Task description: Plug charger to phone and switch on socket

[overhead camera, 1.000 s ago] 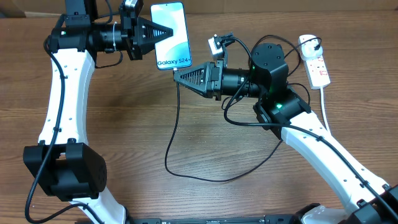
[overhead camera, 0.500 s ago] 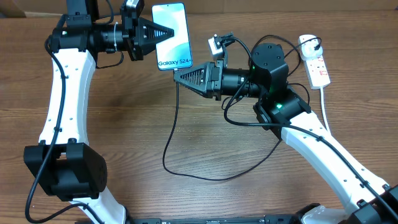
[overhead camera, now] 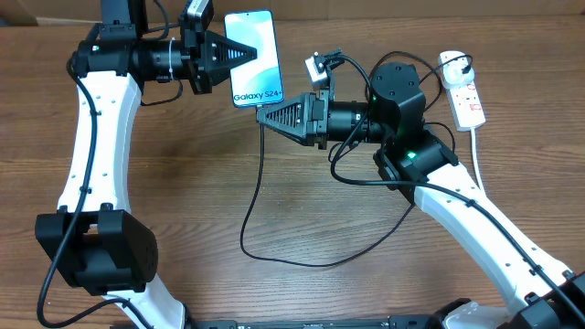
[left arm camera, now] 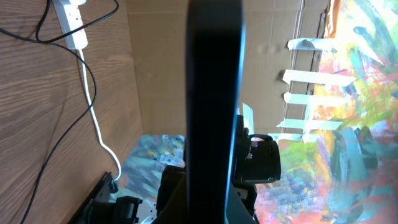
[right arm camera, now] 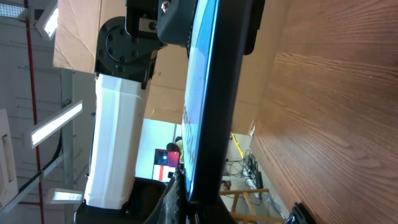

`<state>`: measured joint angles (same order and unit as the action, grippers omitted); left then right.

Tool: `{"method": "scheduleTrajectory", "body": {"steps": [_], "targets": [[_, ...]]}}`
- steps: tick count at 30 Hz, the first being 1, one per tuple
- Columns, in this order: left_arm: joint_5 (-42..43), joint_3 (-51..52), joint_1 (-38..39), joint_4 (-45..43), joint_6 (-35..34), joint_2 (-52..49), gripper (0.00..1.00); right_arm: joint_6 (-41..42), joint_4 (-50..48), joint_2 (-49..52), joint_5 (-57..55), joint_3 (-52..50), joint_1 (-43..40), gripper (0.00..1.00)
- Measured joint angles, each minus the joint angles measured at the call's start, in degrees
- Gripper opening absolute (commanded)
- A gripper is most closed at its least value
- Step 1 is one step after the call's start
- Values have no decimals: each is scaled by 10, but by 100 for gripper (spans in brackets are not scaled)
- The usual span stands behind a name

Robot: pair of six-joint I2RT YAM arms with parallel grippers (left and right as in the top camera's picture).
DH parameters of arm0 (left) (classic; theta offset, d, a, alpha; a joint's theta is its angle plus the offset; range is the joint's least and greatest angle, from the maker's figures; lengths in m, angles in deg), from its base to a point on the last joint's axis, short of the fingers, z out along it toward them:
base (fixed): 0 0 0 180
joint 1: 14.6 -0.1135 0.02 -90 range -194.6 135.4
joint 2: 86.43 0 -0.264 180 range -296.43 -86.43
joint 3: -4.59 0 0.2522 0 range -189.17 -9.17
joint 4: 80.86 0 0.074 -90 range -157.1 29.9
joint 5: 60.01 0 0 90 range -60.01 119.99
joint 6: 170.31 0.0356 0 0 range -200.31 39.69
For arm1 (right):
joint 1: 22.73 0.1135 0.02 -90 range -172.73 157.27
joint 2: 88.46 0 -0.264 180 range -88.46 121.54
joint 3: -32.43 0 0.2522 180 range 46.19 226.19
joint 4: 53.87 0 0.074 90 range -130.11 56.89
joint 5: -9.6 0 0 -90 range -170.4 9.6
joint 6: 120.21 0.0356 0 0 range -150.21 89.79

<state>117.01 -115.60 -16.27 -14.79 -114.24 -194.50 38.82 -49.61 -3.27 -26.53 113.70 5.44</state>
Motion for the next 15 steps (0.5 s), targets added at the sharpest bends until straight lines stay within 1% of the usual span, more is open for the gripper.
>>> {"method": "scheduleTrajectory", "body": {"steps": [5,15], "targets": [[0,0,1,0,2,0,4,0,0,0,2,0,0,4],[5,0,1,41,42,0,4,0,2,0,20,0,-2,4]]}}
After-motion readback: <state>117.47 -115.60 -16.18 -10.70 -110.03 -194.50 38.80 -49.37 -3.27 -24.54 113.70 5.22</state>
